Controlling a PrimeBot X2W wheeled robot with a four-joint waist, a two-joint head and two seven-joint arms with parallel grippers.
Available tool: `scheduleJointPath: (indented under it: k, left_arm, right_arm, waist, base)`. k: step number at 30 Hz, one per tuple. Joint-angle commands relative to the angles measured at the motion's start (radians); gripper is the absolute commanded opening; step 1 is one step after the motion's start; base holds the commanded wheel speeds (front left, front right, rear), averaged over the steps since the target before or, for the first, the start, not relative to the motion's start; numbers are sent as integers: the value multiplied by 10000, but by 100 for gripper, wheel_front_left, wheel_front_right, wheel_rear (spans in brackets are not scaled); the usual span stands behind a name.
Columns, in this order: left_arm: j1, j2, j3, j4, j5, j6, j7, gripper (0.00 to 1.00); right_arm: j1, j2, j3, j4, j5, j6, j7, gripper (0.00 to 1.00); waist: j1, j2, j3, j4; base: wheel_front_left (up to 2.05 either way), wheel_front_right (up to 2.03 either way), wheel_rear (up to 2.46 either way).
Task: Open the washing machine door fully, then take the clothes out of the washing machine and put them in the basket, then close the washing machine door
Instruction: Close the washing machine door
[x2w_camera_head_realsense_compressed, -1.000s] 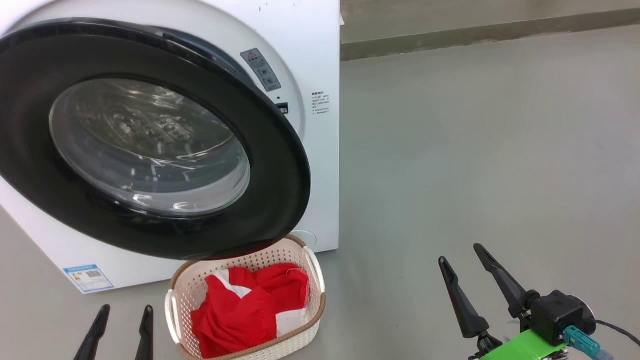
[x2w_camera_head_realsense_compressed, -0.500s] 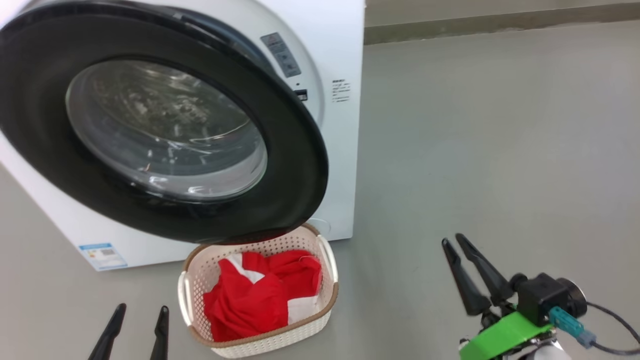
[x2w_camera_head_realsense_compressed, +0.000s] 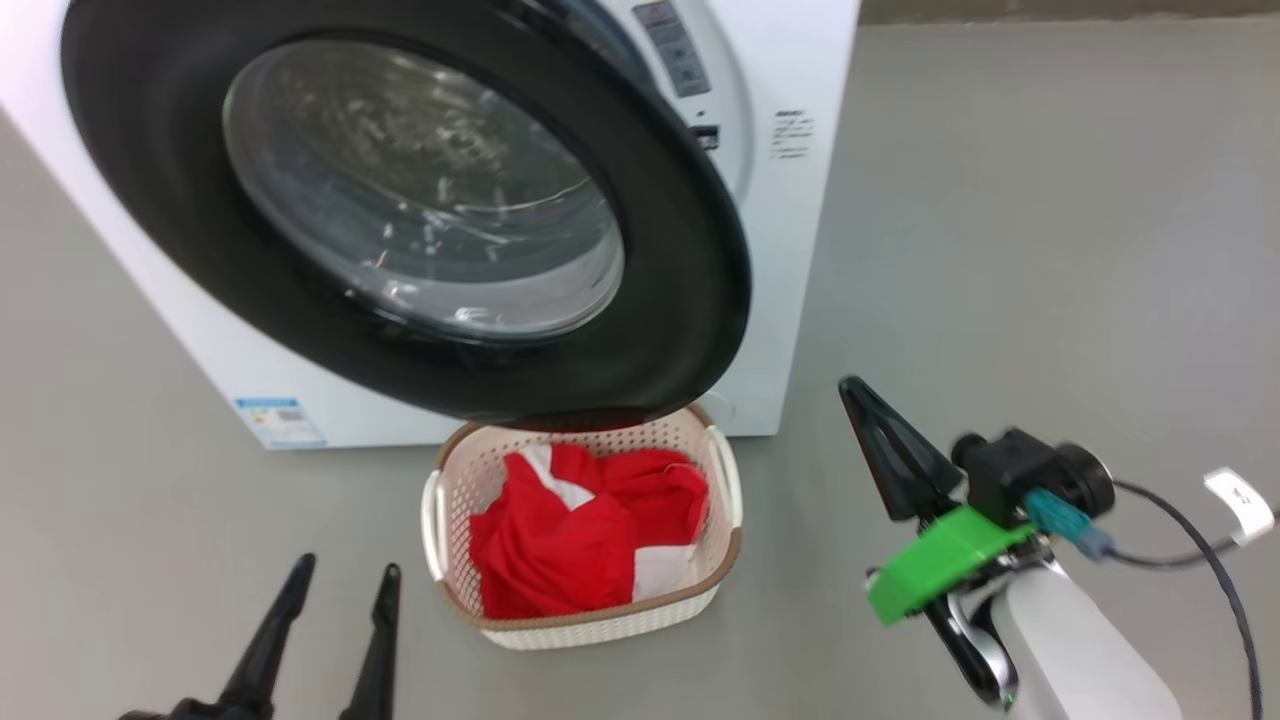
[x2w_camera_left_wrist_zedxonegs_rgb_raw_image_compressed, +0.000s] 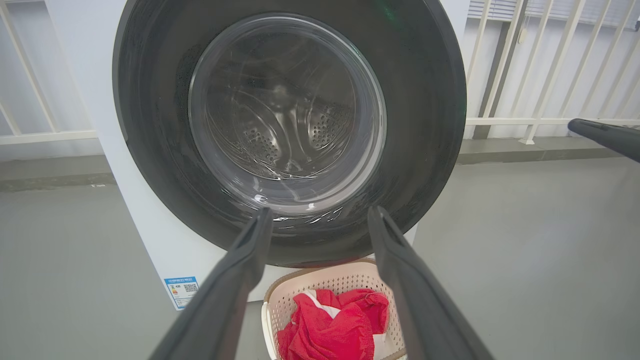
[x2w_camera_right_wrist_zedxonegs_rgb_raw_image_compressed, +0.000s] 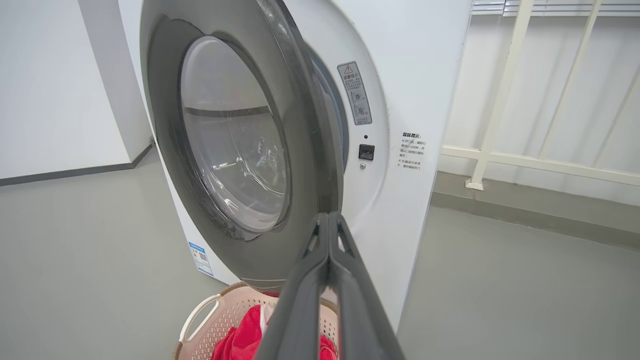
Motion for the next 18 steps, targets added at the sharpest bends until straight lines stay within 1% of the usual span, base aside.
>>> scheduleJointPath:
  k: [1,4,9,13,18]
  left_arm:
    - [-431,59,244,-264,22,-53,-93,100]
    - [-635,12,47,-240,-30,-53,-93,100]
    - [-996,-11,-335,-202,-126,-53,-93,100]
    - [-1208,26,-660,-79,-129,-53,-93,100]
    - [-1436,2,-875,5,-210,-53,-93,100]
  right_arm:
    - [-472,78,317,-99,85,48,-63,0]
    - [-1170,74,796,341,358,48,-63,0]
    - [-2271,-167,1500,890,713,48,-63,0]
    - [-3078,-337,1828,1338,898,48,-63,0]
    - [-3949,-582,2006,1735,1064,48,-63,0]
  waist:
    - [0,-1,410,445]
    - [0,-1,665,740]
    - [0,-1,1118,1264]
    - [0,-1,1485,1599]
    - [0,-1,1921,1948]
  base:
    - [0,0,0]
    - [0,0,0]
    - [0,0,0]
    - [0,0,0]
    - [0,0,0]
